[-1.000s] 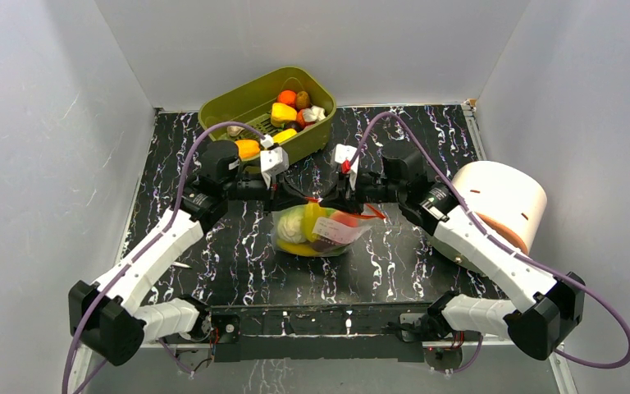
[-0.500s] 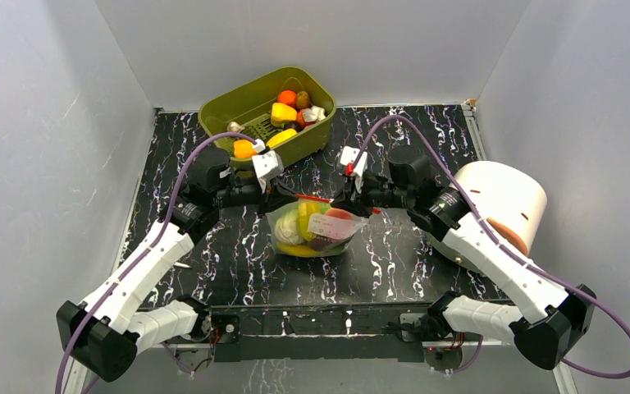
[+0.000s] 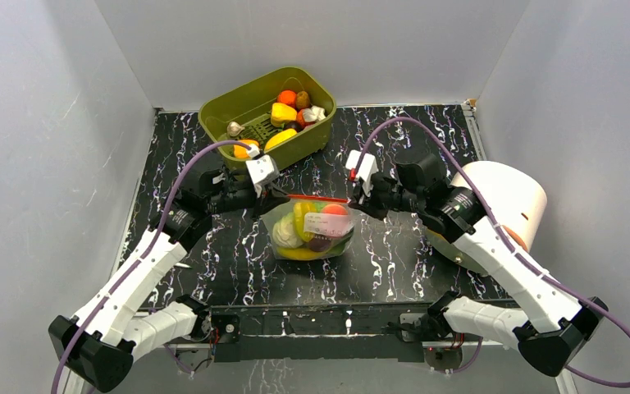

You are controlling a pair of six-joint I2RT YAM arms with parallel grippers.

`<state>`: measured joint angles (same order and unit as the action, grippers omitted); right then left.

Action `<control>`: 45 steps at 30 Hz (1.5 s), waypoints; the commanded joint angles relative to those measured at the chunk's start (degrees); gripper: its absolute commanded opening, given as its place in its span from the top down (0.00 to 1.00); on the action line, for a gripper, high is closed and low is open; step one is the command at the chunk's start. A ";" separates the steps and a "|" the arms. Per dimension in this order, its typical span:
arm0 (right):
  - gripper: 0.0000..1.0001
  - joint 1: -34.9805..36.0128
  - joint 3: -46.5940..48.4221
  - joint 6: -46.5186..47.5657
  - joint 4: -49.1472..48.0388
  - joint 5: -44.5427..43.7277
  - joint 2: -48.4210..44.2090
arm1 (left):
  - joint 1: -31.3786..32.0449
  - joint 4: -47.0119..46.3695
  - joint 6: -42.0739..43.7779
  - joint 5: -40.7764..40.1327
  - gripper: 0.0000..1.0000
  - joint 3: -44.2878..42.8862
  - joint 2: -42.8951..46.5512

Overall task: Place the food in the zip-top bag and seal the zipper
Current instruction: Zip the zipper food storage bag, then place the zipper food storage bag at the center of the board.

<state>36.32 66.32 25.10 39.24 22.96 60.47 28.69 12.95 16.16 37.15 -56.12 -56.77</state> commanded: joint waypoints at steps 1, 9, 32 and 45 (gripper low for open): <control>1.00 -0.49 4.05 2.65 7.42 -9.25 -2.48 | -0.65 1.08 2.16 -4.01 1.00 -0.04 2.68; 1.00 -0.67 7.37 1.04 13.60 -20.82 -3.79 | -0.66 2.80 1.79 -6.79 1.00 -0.69 2.70; 1.00 -0.71 -5.49 -34.18 -8.61 -9.98 -19.83 | -0.58 -1.04 -24.14 11.30 1.00 2.38 1.31; 1.00 -0.84 -12.80 -30.62 -21.50 -33.64 -4.62 | -0.65 -0.74 -26.84 -11.20 0.45 -6.24 -6.24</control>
<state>35.77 51.66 -8.99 26.74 -1.80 53.01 28.23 13.69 -10.31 34.13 -57.39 -65.14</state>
